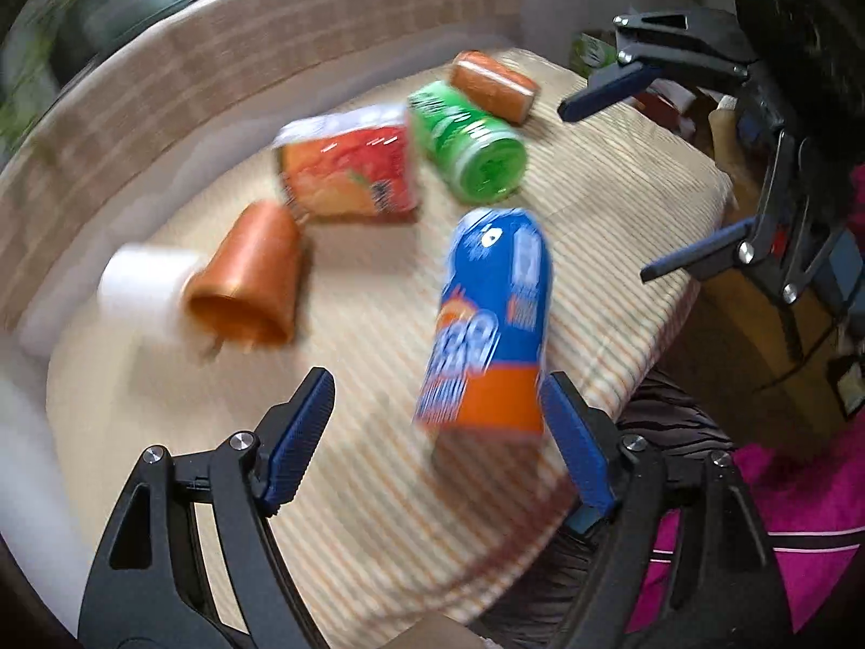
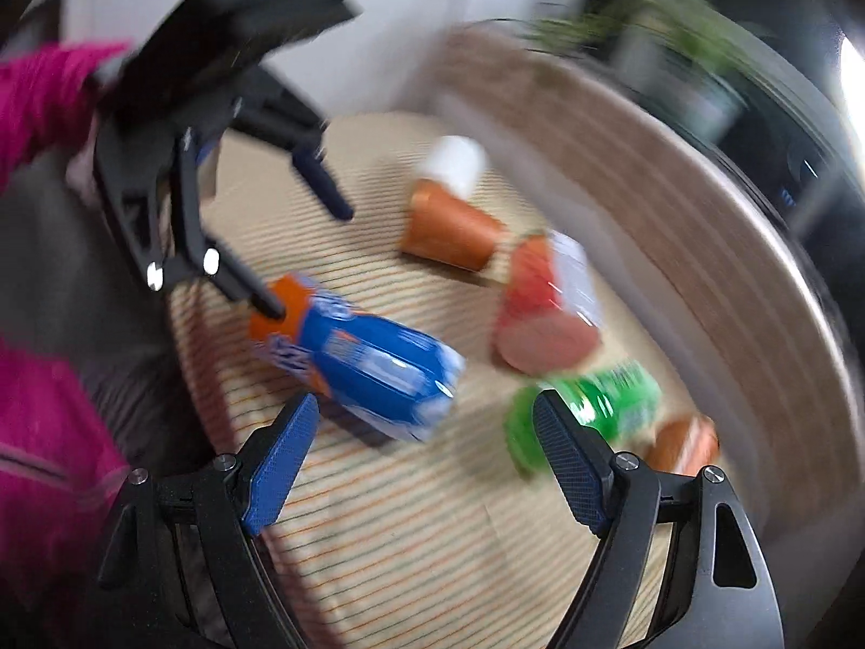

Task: Flip cup upright
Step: 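Bring the cup to the right tool while the right tool closes on the cup body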

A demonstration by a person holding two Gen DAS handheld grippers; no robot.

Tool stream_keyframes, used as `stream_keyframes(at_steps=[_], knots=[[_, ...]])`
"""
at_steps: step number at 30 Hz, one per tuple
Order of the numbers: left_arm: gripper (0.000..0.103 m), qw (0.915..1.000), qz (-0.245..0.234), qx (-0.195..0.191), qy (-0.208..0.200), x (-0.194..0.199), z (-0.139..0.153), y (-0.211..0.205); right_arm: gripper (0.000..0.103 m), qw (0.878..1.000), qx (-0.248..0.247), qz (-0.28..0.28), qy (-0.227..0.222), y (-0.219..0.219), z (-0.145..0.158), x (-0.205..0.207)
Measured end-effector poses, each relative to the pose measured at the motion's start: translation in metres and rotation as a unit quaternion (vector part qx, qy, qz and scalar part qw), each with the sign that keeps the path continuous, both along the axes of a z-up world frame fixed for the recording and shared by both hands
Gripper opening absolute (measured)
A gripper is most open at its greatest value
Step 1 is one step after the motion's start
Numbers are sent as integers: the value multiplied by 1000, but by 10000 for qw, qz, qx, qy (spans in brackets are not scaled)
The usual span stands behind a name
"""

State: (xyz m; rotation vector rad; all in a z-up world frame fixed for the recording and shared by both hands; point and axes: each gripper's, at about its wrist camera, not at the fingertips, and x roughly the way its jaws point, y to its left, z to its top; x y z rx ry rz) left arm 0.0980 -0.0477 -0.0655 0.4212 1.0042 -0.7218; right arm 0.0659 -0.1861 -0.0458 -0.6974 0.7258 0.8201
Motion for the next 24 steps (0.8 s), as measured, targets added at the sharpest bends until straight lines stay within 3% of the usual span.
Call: stream_keyframes(at_steps=[5, 11, 24], knots=[[81, 9955, 901, 62, 297, -17, 0, 37, 82, 9928, -683, 977, 109, 44, -16, -3], [81, 9814, 1849, 306, 417, -32, -3, 69, 82, 9696, -1599, 1852, 0, 81, -39, -9], [81, 9711, 2331, 235, 454, -48, -6, 95, 81, 9285, -2670, 2582, -20, 110, -68, -2]])
